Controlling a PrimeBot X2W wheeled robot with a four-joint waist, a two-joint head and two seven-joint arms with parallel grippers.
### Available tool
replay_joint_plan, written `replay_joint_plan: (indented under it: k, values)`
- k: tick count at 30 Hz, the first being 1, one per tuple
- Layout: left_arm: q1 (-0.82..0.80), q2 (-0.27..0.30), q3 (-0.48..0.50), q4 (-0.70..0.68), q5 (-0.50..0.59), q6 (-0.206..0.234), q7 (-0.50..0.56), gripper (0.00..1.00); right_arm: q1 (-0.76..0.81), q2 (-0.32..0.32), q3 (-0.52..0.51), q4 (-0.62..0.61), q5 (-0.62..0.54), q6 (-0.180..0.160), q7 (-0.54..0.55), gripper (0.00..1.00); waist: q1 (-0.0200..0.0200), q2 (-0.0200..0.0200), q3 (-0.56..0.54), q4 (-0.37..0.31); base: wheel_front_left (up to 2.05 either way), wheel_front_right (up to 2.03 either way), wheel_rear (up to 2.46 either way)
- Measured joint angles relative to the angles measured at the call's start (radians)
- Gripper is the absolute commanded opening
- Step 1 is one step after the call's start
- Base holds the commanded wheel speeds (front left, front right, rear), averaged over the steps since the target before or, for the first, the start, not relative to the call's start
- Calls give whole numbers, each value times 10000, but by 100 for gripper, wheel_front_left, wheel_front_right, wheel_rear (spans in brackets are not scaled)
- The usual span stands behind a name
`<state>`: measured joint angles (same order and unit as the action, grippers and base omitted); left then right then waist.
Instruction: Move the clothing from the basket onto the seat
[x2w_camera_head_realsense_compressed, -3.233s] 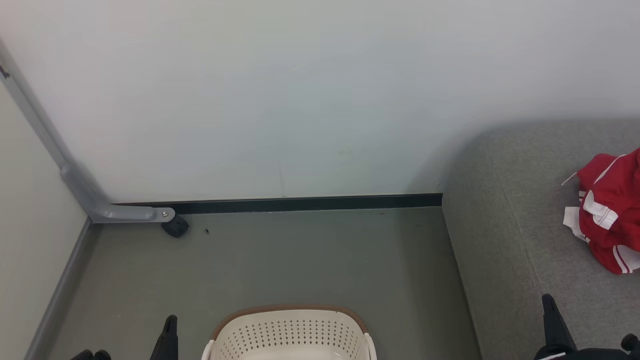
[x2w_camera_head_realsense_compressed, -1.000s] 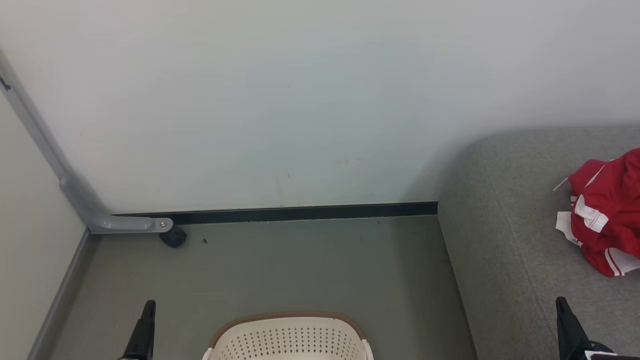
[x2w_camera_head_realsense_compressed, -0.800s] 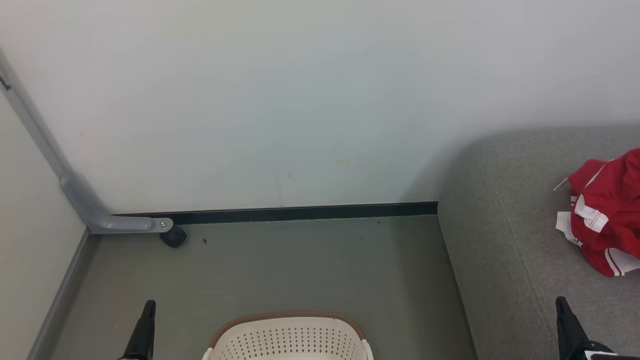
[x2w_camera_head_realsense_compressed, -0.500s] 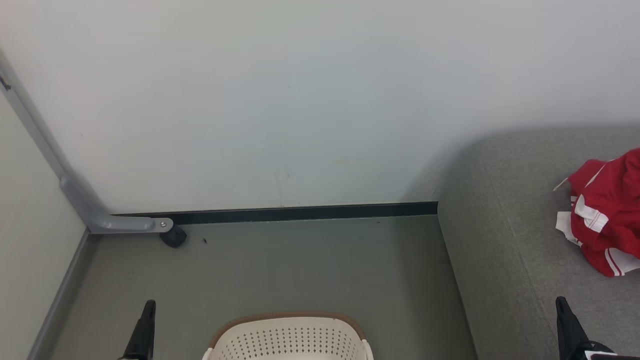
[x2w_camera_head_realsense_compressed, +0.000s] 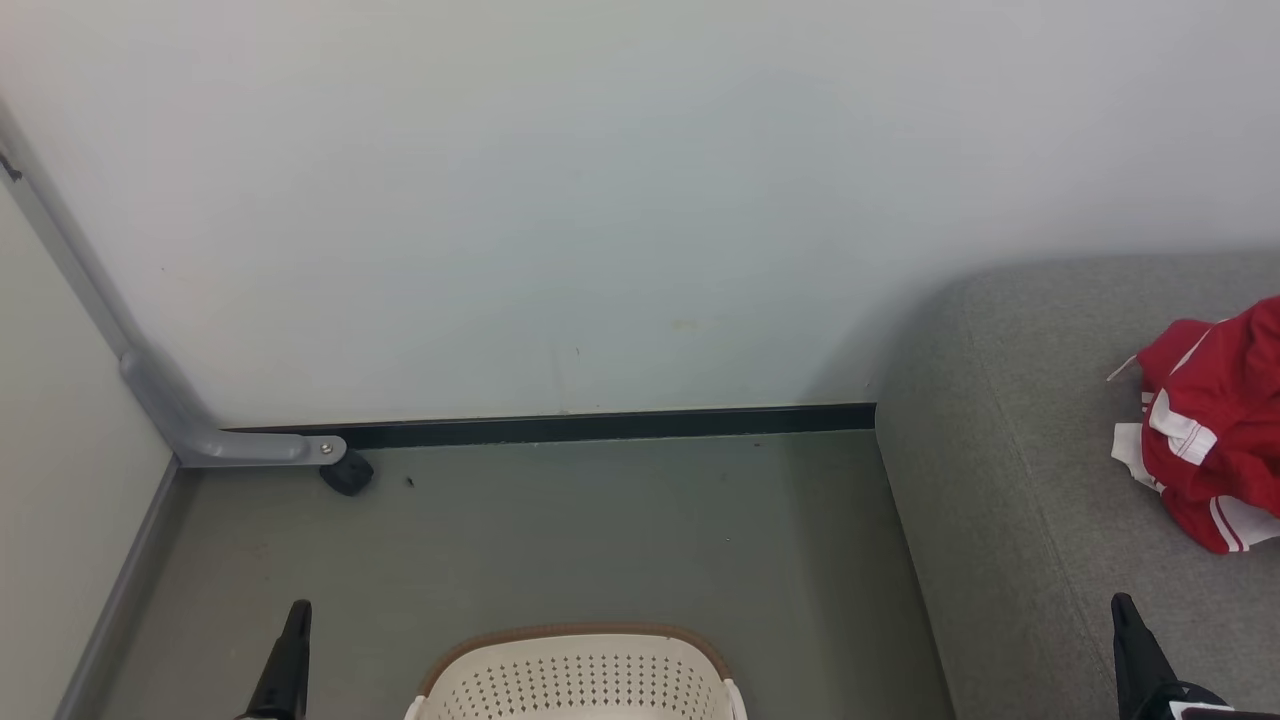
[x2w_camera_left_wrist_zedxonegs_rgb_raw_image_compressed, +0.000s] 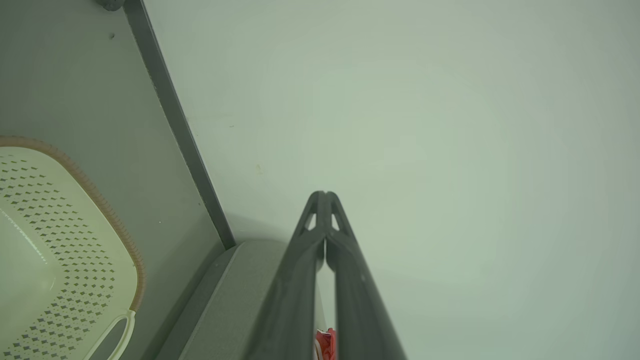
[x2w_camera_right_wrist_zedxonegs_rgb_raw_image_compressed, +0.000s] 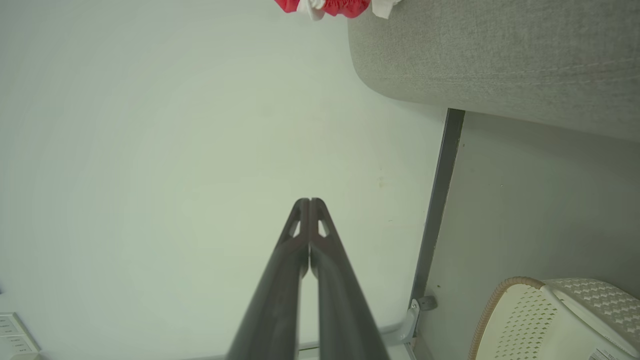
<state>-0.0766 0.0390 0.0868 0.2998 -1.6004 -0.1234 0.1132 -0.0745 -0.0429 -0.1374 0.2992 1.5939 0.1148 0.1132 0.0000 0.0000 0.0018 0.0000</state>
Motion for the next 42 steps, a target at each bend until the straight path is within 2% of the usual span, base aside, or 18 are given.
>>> replay_joint_plan:
  k: [42]
  values:
    - [0,0,-2,2,0,0,0,0,-2,2,2,-2,2,0,0,0,0,0,1,0,0,0,0]
